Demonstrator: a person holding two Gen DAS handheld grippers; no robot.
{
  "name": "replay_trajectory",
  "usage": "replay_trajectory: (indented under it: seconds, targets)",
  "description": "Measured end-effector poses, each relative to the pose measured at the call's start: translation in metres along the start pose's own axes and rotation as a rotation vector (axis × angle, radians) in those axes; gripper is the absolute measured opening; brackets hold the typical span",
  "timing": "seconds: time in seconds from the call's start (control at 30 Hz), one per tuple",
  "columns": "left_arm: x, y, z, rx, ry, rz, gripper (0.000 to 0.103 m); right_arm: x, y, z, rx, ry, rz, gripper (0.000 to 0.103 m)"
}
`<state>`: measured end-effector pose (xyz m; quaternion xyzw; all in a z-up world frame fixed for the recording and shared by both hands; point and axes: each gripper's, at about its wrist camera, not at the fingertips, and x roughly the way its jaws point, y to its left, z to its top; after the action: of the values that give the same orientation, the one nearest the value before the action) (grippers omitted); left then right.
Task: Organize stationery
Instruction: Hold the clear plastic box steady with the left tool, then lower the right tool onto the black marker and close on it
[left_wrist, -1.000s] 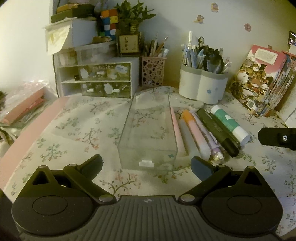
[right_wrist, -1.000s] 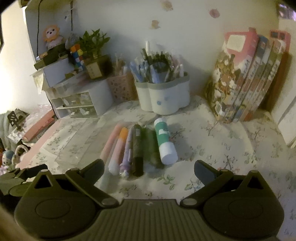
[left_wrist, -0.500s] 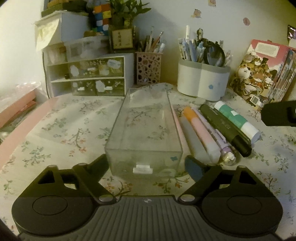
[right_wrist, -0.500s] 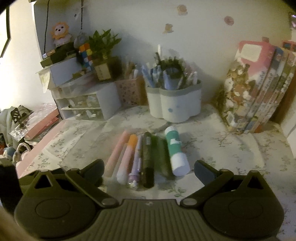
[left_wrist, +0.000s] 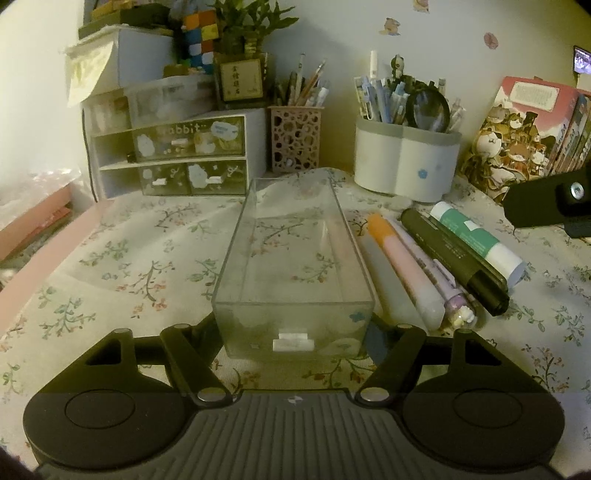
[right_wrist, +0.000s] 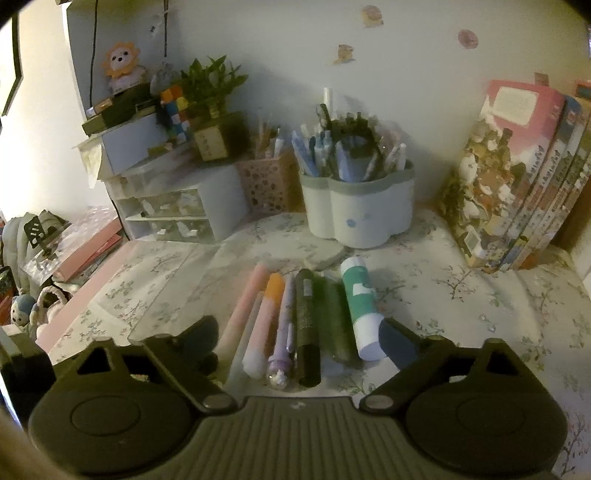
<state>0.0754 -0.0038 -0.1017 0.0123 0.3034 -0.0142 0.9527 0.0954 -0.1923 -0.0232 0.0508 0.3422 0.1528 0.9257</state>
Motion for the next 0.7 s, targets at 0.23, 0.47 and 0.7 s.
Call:
replay_trajectory:
  seconds: [0.23,0.47,0.7]
  targets:
    - [0.0,0.003,0.0,-0.018,-0.005,0.014,0.072,0.003,-0.002,0.004,0.013,0.01,-0.012,0.057]
    - [-0.003,0.002,-0.001,-0.018,-0.007,0.048,0.072,0.008,-0.013,0.003,0.045,0.044,-0.003,0.032]
    - [-0.008,0.002,-0.005,-0.033,0.007,0.048,0.072,0.028,-0.005,0.01,-0.018,0.099,0.055,0.021]
